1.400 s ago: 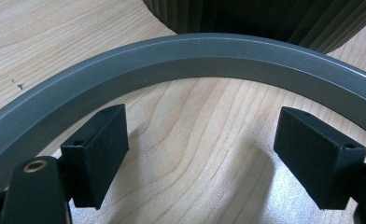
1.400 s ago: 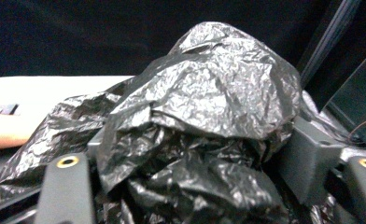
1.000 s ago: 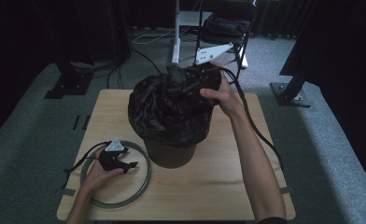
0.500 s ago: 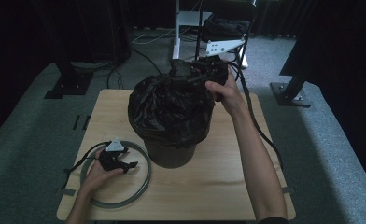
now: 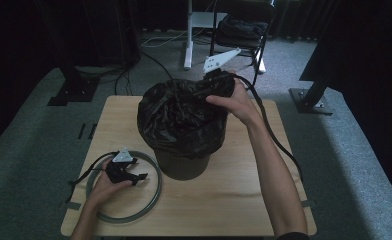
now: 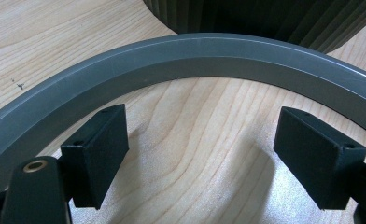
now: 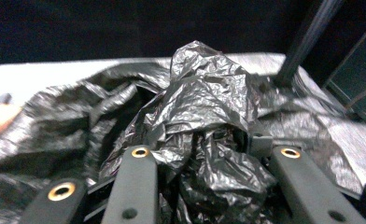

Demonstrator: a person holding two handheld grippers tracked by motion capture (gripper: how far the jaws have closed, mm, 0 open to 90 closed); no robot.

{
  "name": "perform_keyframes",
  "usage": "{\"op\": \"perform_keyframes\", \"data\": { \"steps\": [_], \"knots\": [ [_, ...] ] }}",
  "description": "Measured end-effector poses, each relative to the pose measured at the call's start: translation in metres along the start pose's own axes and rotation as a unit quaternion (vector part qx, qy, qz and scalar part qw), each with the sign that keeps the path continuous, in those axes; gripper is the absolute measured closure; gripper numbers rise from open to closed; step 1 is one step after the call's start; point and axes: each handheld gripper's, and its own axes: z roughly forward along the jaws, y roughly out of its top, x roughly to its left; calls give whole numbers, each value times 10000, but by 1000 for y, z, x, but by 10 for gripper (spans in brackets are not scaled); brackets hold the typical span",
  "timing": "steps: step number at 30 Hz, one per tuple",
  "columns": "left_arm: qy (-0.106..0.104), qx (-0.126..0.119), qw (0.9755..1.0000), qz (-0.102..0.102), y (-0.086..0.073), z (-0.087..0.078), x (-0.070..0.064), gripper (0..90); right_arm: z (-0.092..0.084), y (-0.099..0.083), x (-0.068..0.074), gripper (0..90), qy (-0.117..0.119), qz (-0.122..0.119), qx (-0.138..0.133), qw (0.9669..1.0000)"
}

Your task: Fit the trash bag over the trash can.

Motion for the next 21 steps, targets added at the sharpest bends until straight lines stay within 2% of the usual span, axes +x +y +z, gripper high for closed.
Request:
{"op": "perform_keyframes", "data": {
  "steps": [4, 7, 10, 13, 16, 21],
  "knots": [
    [-4, 8, 10000, 1, 0, 0, 0, 182, 7, -3, 1, 707, -164, -100, 427, 9989],
    [7, -7, 10000, -3, 0, 0, 0, 182, 10, -5, 0, 693, -153, -115, 578, 9981],
    [5, -3, 10000, -2, 0, 0, 0, 182, 8, -5, 1, 482, 37, -78, 359, 9993],
    [4, -4, 10000, -4, 0, 0, 0, 182, 5, -3, 4, 368, 182, -112, 70, 9997],
    [4, -5, 10000, -5, 0, 0, 0, 182, 1, -2, 5, 290, 305, -90, -149, 9994],
    [7, -1, 10000, 0, 0, 0, 0, 182, -8, 0, 5, 238, 534, -49, -560, 9970]
  ]
}}
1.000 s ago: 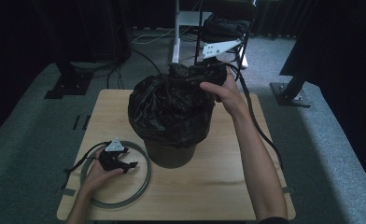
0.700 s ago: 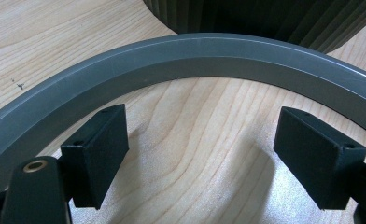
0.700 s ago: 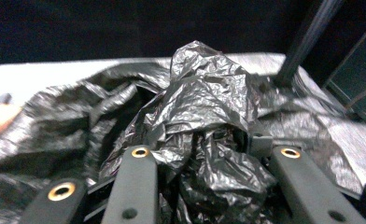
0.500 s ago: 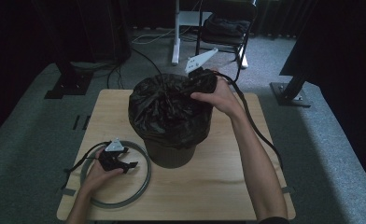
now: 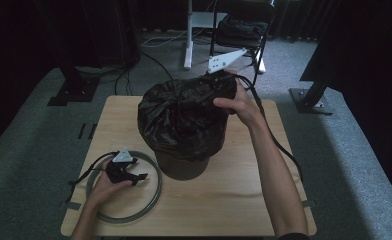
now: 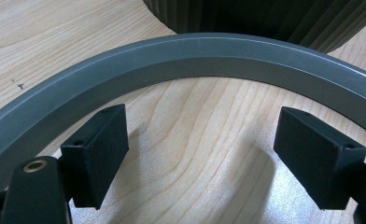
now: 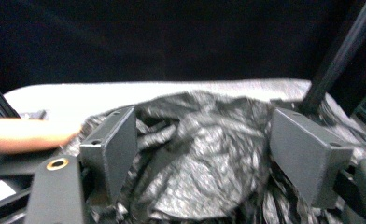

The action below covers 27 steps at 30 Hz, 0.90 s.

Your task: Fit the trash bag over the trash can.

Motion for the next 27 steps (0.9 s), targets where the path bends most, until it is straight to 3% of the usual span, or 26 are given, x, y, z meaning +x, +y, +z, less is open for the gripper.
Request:
{"op": "perform_keyframes", "data": {
  "steps": [5, 8, 10, 14, 19, 27],
  "knots": [
    [2, 5, 10000, 2, 0, 0, 0, 182, -11, 3, 0, 256, -24, -9, -417, 9991],
    [5, 2, 10000, 3, 0, 0, 0, 182, -18, 3, 1, 410, -82, -67, -477, 9988],
    [5, -5, 10000, 0, 0, 0, 0, 182, -21, 3, 1, 510, -94, -90, -393, 9991],
    [14, -27, 10000, -1, 0, 0, 0, 182, -23, -3, -2, 560, -209, -16, -305, 9993],
    [9, -30, 10000, -9, 0, 0, 0, 182, -20, -14, -7, 585, -278, 86, -85, 9995],
    [4, -4, 10000, -4, 0, 0, 0, 182, -14, -19, -7, 594, -379, 40, 389, 9985]
  ]
}}
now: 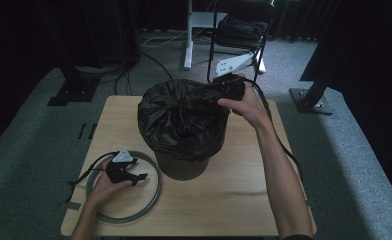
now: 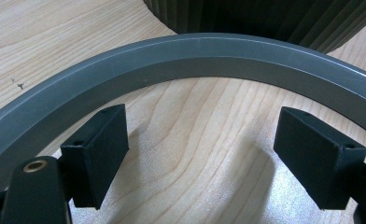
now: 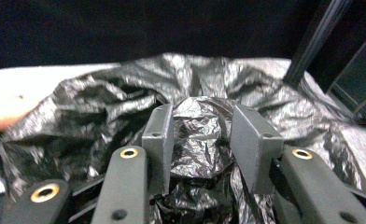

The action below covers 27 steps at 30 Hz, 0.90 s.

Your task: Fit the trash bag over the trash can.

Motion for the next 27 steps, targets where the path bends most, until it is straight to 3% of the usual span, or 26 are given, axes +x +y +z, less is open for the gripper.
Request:
{"op": "perform_keyframes", "data": {
  "steps": [15, 27],
  "knots": [
    [7, -25, 10000, -1, 0, 0, 0, 182, 23, -6, 4, 577, -156, -199, 961, 9950],
    [-3, -3, 10000, -1, 0, 0, 0, 182, 34, -10, 5, 597, -158, -277, 1323, 9907]
  ]
}}
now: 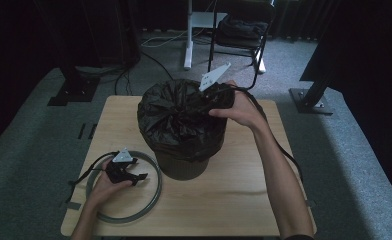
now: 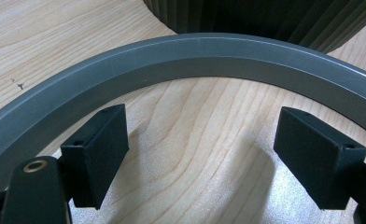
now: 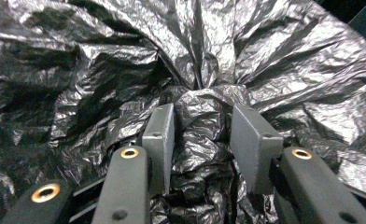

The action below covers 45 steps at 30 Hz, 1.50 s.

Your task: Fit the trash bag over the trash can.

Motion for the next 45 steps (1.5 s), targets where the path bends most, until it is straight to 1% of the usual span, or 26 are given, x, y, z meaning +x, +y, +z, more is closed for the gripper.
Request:
{"op": "perform_keyframes", "data": {
  "steps": [2, 3, 7, 13, 22, 25, 28, 31, 36, 45],
  "knots": [
    [7, -23, 10000, -2, 0, 0, 0, 182, 3, 0, 0, 597, 16, -22, 63, 10000],
    [-4, 7, 10000, 0, 0, 0, 0, 182, 4, 0, 0, 597, 9, -38, 101, 9999],
    [-7, 1, 10000, -7, 0, 0, 0, 182, 9, -1, 1, 594, 1, -23, 266, 9996],
    [-10, 0, 10000, -9, 0, 0, 0, 182, 12, -1, 2, 592, 1, -63, 380, 9993],
    [-6, 3, 10000, 0, 0, 0, 0, 182, 19, -2, 5, 582, 4, -99, 621, 9980],
    [-7, 3, 10000, -3, 0, 0, 0, 182, 19, -2, 5, 579, -8, -77, 743, 9972],
    [-15, 11, 10000, -2, 0, 0, 0, 182, 20, -2, 5, 579, -10, -79, 799, 9968],
    [-14, 12, 10000, 0, 0, 0, 0, 182, 21, -3, 6, 583, -36, -93, 965, 9953],
    [-14, 9, 10000, -3, 0, 0, 0, 182, 23, -4, 7, 586, -44, -96, 1130, 9935],
    [-15, 9, 10000, -3, 0, 0, 0, 182, 24, -4, 7, 580, -14, -136, 1229, 9923]
  ]
}}
